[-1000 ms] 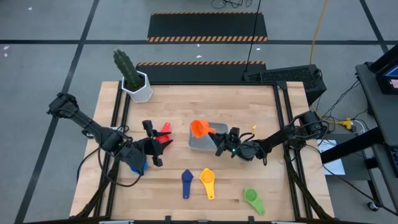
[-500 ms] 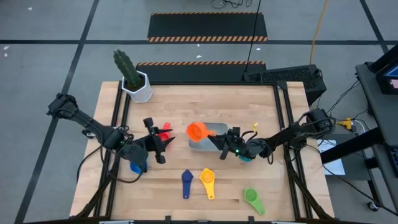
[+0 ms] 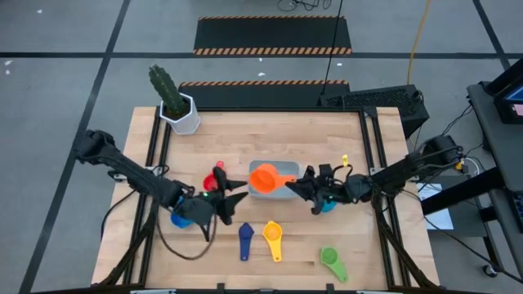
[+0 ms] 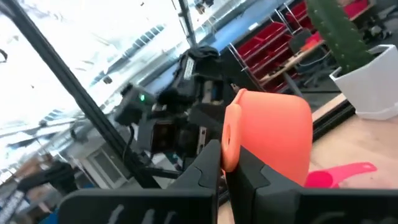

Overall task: Nest measuring cups in basket
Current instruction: Put the orange measuring cup into the bin

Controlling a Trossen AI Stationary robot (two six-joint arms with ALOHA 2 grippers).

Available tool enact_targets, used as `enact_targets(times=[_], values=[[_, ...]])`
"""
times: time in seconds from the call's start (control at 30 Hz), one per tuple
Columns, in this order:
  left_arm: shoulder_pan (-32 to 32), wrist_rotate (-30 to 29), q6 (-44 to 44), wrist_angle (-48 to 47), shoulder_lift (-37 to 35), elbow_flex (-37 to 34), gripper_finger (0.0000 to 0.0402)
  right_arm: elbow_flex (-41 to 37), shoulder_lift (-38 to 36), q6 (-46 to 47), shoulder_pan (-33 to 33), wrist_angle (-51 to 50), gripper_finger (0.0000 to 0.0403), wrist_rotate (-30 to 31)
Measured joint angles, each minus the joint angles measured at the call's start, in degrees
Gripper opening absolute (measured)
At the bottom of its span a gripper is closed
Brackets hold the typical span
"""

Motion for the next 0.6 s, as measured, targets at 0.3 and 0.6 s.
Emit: enact_targets(times=[0.3, 0.6], values=[[1.0, -5.6, 21.6, 17.4, 6.6, 0.0, 0.0211, -11.2, -10.1, 5.7, 0.0, 1.2, 0.0004, 0.2], [6.1, 4.8, 46.2, 32.2, 14.1, 0.0, 0.0203, -13.5, -11.1, 10.6, -0.3, 1.6, 0.0004, 0.0]])
